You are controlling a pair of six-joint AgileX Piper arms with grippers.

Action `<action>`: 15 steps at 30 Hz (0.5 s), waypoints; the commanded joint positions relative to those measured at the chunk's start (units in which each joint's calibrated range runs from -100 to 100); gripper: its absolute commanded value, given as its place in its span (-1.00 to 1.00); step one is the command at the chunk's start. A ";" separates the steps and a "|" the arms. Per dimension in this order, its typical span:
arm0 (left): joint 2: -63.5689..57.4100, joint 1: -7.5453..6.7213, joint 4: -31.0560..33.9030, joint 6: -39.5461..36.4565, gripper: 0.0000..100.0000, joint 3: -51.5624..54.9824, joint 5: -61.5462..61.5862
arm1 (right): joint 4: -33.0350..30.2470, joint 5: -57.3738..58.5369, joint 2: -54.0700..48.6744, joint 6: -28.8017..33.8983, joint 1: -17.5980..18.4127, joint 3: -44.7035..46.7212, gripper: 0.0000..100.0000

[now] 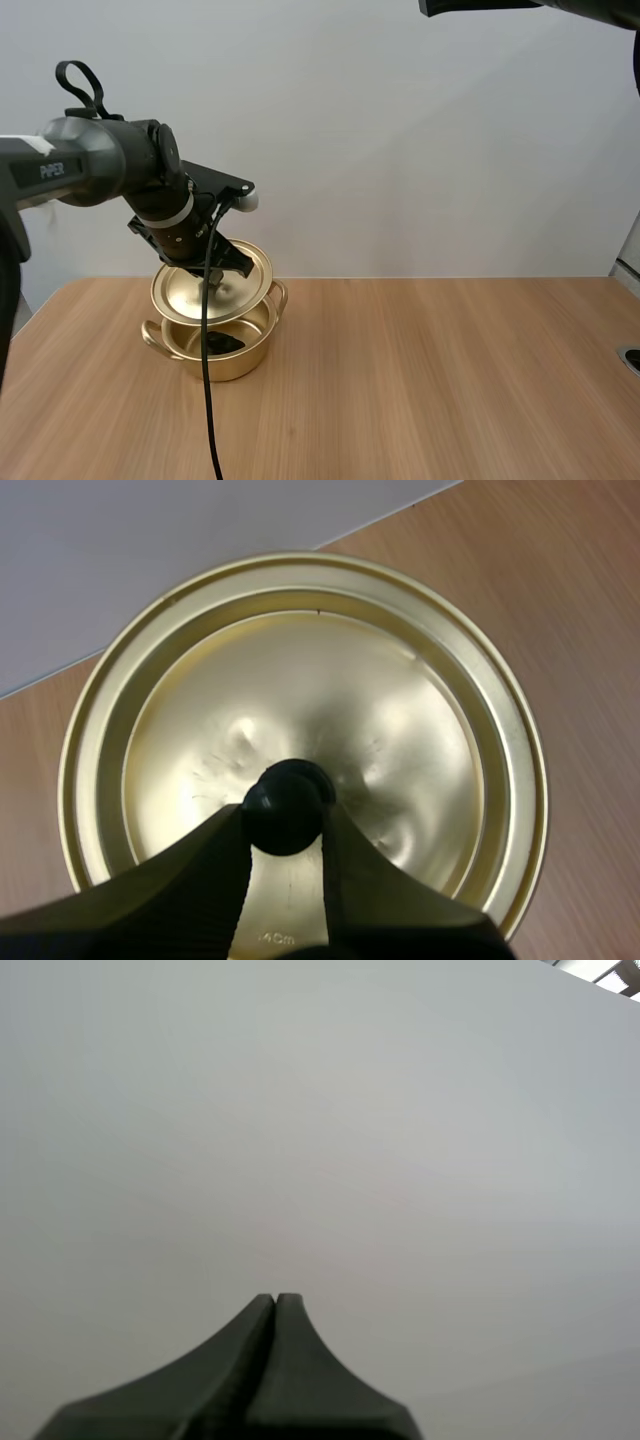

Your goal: Open the pot, put the car inside, and close it

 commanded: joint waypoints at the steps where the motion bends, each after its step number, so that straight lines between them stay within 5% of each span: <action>1: 0.06 0.04 -0.09 0.05 -1.00 1.29 -2.84 | -0.01 0.07 0.00 -0.05 0.01 -0.04 -1.00; 15: 1.94 0.04 -0.09 0.56 -1.00 3.35 -5.52 | -0.77 0.21 -0.01 -0.05 0.01 -0.04 -1.00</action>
